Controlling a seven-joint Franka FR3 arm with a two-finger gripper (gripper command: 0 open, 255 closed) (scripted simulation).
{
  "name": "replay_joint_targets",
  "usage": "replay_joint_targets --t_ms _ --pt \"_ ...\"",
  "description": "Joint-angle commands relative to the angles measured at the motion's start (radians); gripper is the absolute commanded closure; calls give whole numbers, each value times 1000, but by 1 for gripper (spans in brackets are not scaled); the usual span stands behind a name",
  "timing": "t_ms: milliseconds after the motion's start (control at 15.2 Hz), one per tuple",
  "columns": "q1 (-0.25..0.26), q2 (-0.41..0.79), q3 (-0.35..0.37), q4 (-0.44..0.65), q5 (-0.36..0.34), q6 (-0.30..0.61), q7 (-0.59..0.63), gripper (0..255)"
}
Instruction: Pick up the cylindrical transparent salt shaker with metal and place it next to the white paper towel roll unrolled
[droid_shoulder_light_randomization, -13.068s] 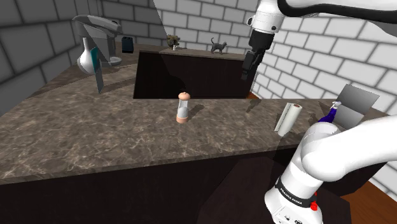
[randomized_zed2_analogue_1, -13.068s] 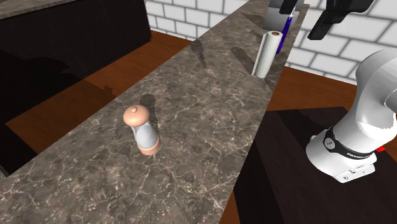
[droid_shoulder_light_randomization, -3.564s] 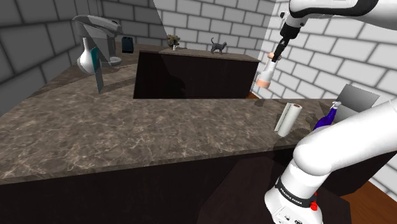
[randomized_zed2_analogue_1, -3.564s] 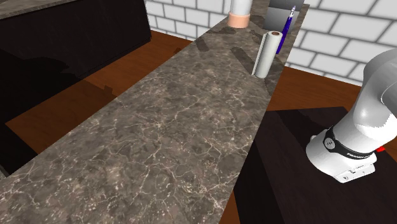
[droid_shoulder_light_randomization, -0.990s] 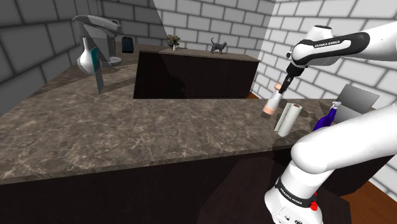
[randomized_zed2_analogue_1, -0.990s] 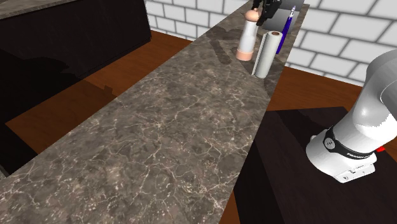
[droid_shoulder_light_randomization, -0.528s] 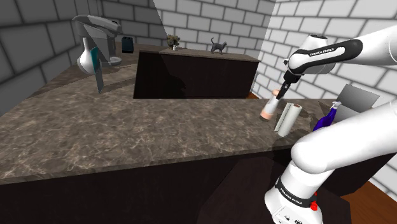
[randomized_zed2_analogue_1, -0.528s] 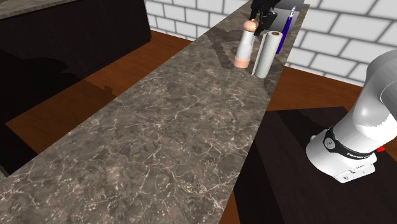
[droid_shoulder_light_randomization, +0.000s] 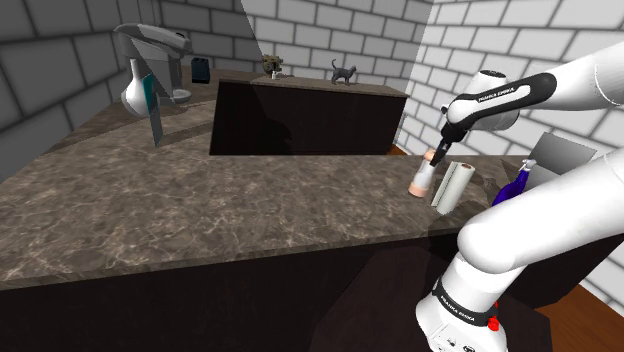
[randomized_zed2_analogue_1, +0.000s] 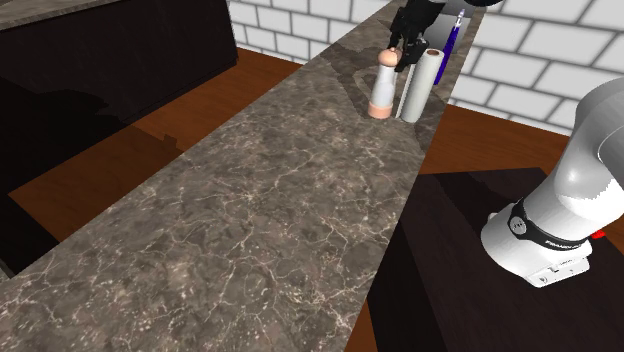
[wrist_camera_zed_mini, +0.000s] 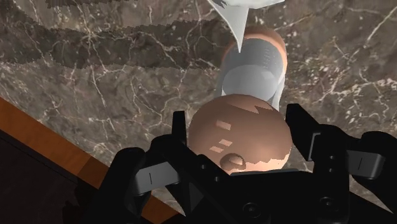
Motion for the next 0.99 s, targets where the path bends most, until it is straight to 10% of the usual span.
replay_joint_targets --t_ms 0,726,792,924 --pt "3 18 -12 -16 -2 34 1 255" --pt "12 53 -38 -42 -3 95 -2 255" --pt "12 53 -38 -42 -3 95 -2 0" --pt "12 53 -38 -42 -3 95 -2 0"
